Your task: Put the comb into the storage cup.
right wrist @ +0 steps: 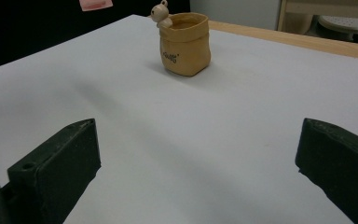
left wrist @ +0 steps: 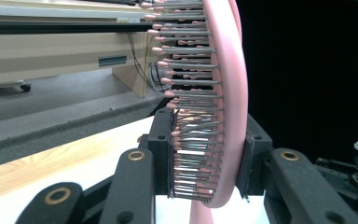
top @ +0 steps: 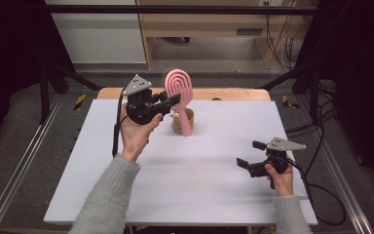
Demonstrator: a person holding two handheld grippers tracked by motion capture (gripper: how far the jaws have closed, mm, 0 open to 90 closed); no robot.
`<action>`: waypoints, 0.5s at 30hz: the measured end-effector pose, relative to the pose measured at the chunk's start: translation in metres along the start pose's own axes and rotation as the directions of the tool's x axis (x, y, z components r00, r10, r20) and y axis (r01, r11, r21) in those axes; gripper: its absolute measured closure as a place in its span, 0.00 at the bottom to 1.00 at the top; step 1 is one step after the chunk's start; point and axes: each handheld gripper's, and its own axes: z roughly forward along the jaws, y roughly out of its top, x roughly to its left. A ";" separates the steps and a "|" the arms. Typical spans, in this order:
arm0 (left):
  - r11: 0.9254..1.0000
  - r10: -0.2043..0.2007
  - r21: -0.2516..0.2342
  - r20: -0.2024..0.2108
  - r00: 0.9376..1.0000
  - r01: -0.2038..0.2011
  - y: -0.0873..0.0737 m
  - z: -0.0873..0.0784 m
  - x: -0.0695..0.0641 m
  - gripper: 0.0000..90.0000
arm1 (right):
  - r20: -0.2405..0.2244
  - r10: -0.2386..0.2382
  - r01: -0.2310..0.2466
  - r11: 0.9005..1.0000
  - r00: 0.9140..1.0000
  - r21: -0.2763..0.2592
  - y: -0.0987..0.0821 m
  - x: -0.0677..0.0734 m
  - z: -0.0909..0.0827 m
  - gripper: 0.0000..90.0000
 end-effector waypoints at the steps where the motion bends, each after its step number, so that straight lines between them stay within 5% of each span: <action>1: 1.000 0.000 0.000 -0.001 1.000 0.000 0.001 0.000 0.001 0.71 | -0.003 0.001 -0.001 1.000 1.000 0.002 0.000 0.000 0.000 0.00; 15: 1.000 -0.002 0.007 -0.036 0.999 0.002 0.014 0.009 0.012 0.71 | 0.001 0.002 -0.002 1.000 1.000 0.006 -0.001 -0.001 0.001 0.00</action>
